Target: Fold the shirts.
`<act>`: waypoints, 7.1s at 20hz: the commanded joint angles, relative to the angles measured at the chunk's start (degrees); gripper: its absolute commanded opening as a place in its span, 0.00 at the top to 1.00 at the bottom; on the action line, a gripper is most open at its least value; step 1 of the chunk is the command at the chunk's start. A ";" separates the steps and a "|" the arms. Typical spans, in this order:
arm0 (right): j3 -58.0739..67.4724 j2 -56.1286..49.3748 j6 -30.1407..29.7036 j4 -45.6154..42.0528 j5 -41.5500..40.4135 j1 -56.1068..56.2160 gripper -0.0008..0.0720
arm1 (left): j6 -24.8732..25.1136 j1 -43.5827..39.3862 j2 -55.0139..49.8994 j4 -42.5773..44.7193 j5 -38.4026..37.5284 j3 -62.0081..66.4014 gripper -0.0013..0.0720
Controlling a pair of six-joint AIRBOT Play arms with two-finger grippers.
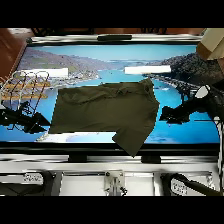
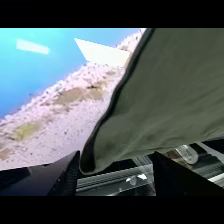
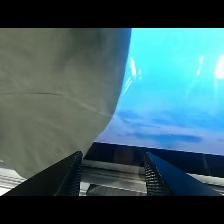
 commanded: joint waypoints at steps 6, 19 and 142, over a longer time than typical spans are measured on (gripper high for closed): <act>-1.29 0.55 -0.50 0.15 -0.90 -0.09 0.30 | 0.79 -7.08 -1.31 0.37 2.67 -0.61 0.25; -17.00 0.55 -2.86 8.66 -17.53 -0.02 0.30 | 2.97 -8.92 1.86 0.20 0.04 -0.63 0.94; -28.63 5.68 -3.23 12.04 -25.53 4.15 0.44 | -1.33 -10.32 0.13 3.67 3.54 -0.61 0.94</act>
